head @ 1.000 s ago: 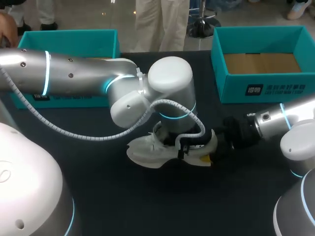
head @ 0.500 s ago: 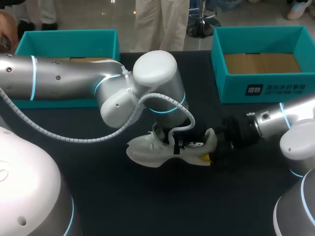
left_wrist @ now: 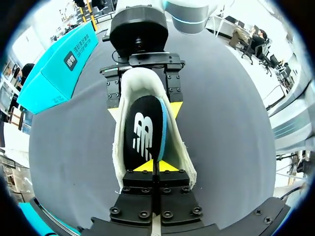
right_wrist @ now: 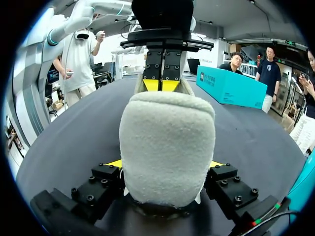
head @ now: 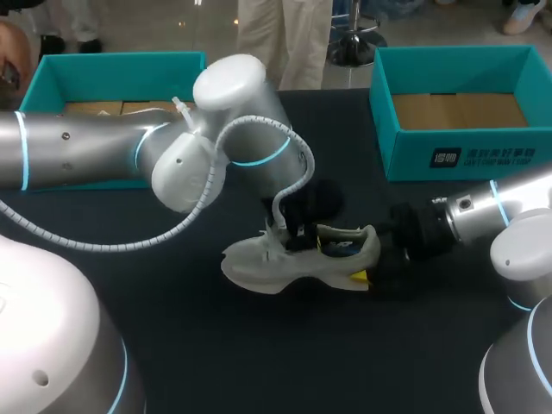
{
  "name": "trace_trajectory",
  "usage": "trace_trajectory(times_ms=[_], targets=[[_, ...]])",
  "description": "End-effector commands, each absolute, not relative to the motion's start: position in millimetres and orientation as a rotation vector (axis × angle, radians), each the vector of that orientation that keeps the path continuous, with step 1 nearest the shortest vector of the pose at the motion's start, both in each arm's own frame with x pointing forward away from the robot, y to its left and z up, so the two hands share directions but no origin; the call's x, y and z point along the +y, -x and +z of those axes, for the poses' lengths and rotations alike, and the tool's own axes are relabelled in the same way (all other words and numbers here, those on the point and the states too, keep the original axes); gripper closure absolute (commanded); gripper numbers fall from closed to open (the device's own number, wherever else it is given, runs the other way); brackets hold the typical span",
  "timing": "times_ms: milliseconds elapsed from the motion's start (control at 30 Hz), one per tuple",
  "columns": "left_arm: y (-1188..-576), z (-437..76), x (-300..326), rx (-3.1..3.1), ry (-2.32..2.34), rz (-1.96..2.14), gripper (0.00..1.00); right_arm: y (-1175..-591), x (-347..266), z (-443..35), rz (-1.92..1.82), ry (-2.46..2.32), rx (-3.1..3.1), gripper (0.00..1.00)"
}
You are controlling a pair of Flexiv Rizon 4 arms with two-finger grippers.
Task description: Take the shoe out of the shoebox, open the shoe tongue, remove and reinsert the insole, then place the shoe into the shoebox
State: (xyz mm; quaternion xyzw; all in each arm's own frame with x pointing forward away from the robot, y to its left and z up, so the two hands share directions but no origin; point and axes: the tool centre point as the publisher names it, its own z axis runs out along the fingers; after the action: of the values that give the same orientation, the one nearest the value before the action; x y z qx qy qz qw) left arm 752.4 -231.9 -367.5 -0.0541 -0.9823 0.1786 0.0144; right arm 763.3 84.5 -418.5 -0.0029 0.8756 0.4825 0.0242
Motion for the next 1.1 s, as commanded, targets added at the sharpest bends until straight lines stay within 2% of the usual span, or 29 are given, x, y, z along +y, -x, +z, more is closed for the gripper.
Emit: trace_trajectory(times_ms=[33, 733, 1100], targets=[[-756, -365, -222, -2.996, 0.174, 0.621, 1.00, -763, 85, -419, 1.486, 0.008, 2.712, 1.00], [-747, -341, -250, -2.783, 0.260, 0.833, 1.00, -763, 85, -419, 1.486, 0.008, 2.712, 1.00], [-751, -341, -244, -2.748, 0.249, 0.852, 1.00, -763, 85, -419, 1.486, 0.008, 2.712, 1.00]])
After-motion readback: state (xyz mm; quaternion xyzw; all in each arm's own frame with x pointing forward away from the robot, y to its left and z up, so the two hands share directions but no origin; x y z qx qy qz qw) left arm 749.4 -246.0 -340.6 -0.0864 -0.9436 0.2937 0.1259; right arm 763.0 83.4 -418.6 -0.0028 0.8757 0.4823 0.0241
